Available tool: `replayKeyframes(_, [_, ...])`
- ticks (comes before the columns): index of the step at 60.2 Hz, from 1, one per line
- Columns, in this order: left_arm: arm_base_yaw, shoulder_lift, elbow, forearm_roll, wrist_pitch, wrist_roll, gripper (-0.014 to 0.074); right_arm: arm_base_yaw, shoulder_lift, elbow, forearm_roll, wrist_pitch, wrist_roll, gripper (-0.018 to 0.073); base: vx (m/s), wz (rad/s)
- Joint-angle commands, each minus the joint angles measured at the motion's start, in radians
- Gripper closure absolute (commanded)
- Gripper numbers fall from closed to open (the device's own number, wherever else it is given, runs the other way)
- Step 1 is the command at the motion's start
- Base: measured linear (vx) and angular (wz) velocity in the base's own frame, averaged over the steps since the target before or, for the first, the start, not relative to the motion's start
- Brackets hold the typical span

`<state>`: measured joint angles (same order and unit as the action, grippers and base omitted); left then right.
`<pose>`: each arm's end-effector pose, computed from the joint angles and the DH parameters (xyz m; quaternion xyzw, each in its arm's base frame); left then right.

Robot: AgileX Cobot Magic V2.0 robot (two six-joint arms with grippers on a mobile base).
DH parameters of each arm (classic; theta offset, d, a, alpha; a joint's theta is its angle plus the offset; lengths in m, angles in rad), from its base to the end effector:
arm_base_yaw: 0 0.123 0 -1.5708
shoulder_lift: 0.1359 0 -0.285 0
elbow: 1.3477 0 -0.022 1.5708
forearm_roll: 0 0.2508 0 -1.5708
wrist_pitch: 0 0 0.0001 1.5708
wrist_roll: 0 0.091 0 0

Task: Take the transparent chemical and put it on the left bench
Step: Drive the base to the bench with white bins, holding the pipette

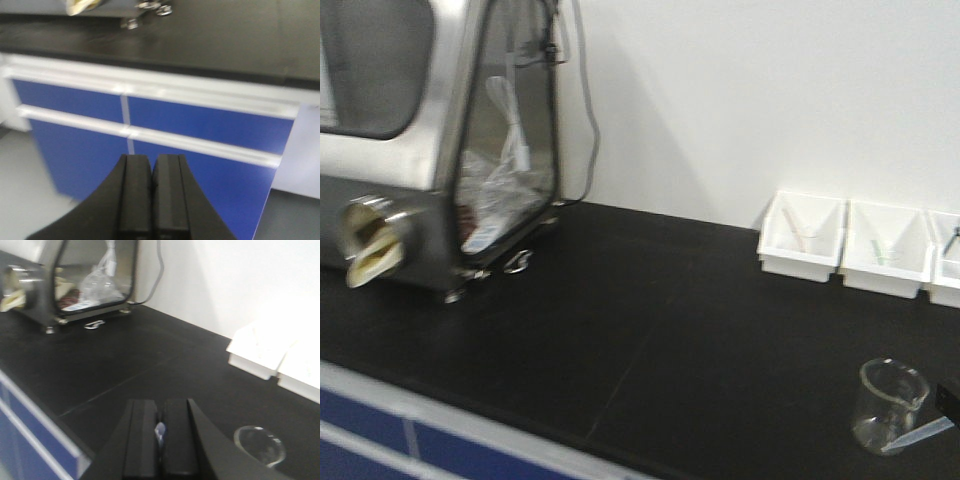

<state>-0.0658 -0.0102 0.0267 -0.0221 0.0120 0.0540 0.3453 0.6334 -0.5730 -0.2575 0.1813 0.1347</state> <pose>0.0566 -0.0038 0.2036 0.0336 0.6852 -0.0124 0.7274 0.1287 0.0418 0.3364 -0.1596 0.7406 0.0565 0.6503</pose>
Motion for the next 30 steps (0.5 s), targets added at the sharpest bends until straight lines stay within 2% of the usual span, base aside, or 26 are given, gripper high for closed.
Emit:
replayKeyframes(1, [-0.002,-0.019,0.016,-0.001,-0.078,-0.008,0.06,0.001,0.0,-0.028,-0.005,-0.08,-0.003,0.0562,0.41,-0.54])
replayKeyframes(30, [-0.002,-0.019,0.016,-0.001,-0.078,-0.008,0.06,0.001,0.0,-0.028,-0.005,-0.08,-0.003,0.0562,0.34,-0.51])
